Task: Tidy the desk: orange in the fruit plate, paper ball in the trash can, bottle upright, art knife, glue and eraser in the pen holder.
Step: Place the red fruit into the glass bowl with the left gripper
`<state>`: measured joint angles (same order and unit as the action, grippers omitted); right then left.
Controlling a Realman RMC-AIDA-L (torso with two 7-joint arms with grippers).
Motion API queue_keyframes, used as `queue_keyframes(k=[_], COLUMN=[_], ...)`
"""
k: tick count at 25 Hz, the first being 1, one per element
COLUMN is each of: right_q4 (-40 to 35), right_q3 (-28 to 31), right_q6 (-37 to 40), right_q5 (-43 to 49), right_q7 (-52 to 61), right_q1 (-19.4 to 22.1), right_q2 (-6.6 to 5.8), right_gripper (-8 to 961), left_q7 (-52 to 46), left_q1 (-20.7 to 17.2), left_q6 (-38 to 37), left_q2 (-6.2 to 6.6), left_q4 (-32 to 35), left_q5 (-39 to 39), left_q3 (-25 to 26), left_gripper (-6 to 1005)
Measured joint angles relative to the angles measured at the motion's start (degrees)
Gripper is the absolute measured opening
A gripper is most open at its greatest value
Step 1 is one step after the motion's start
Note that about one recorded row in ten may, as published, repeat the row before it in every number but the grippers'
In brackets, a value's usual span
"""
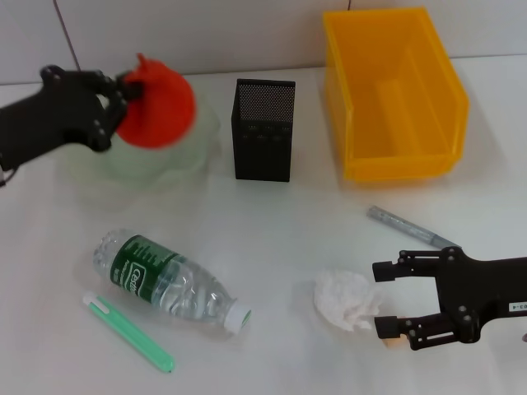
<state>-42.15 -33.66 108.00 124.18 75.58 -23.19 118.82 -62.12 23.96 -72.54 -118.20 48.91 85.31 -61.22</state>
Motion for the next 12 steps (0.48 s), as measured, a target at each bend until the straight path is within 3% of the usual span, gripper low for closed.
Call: queue_keyframes(k=[2, 7, 8, 12], right_q4=[-0.02, -0.02, -0.01, 0.11], right_q3=[0.00, 0.00, 0.00, 0.00], right_q6=[0.00, 0.00, -0.01, -0.07], right_q5=[0.00, 0.02, 0.02, 0.05], right_q7=[0.00, 0.00, 0.00, 0.00], right_q1=[-0.09, -0.25, -0.27, -0.17], right_q2=[0.00, 0.01, 0.03, 0.05], right_gripper=[826, 825, 825, 826], left_q7=[2.50, 3.31, 5.15, 3.85], left_q1=[2.85, 4.29, 6.24, 6.78], left_q6=[6.61, 9.82, 20.29, 23.26], left_q2=[-0.08, -0.05, -0.61, -0.63], left_q4=[-4.73, -6.90, -10.90, -11.61], left_q5=[-0.22, -0.06, -1.35, -1.84], left_q3=[3.94, 3.97, 2.71, 0.80], left_gripper=[45, 46, 46, 44])
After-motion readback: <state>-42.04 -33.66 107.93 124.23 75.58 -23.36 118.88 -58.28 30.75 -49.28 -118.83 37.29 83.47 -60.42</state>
